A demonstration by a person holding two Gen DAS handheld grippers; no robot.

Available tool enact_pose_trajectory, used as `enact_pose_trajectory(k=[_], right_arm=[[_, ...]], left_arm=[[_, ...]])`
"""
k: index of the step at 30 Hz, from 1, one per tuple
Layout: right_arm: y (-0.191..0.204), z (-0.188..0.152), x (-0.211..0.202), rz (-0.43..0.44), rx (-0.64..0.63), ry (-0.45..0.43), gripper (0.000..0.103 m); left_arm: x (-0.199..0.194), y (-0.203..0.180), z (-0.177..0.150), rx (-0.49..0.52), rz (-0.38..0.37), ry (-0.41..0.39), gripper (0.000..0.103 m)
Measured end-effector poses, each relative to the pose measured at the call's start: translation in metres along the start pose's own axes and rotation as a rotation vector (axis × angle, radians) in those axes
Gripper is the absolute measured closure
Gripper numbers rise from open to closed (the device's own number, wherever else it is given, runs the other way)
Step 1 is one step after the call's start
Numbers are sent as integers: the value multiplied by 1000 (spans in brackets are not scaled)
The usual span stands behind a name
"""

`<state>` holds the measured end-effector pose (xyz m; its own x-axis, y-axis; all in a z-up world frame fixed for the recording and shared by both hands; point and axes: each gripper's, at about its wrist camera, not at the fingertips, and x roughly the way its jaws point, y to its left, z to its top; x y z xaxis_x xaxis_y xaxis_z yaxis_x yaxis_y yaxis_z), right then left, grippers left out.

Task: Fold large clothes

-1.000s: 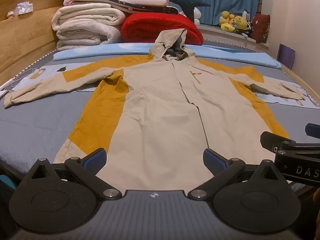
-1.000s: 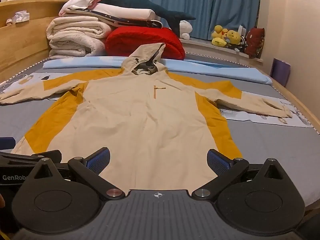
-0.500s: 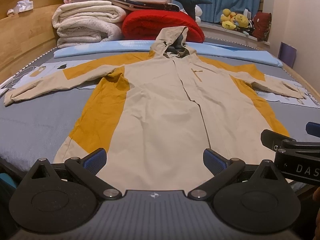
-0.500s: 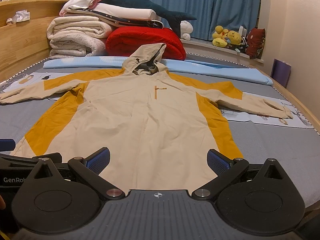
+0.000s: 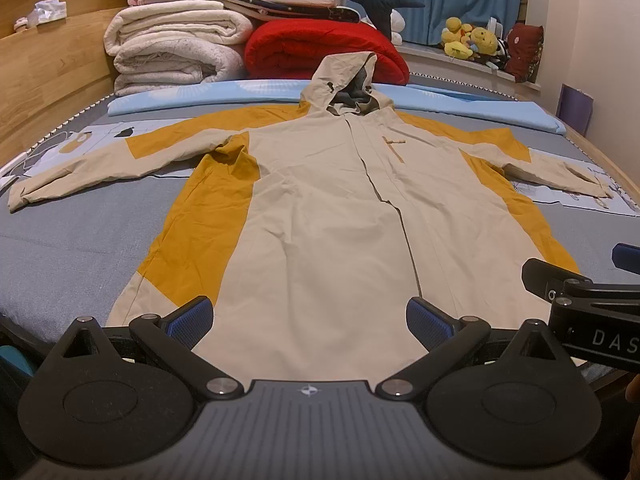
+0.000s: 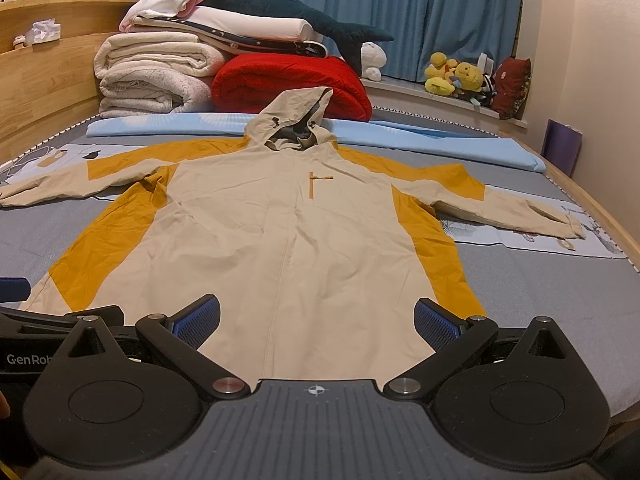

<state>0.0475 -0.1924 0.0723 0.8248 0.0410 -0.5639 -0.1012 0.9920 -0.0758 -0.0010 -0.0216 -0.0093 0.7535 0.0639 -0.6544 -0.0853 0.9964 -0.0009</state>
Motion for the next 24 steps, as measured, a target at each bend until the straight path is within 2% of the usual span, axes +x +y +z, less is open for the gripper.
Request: enact_pose_trajectory(k=[13,15,18,20,22,24], right_arm=[[0,1,0,0,1,-2,1],[0,2,0,1,1,-3,1],[-1,4,-1,-4,2,-15,2],[-5,6,-1,5,18,-28,9],[-10,7,-1,-2,32,-39,20],[-20,9,3,-20,54,-43,28]], left_arm=[[-2,-1,0,11,8,-16,1],[-3,-2,0,20,-6,-21,5],[-6,-4,2,41,-23,-39,5],[-6,-4,5,56,-27,-50,6],[-2,2,13,67,-26,-56,12],[5,10,24,79,-29,-47,26]])
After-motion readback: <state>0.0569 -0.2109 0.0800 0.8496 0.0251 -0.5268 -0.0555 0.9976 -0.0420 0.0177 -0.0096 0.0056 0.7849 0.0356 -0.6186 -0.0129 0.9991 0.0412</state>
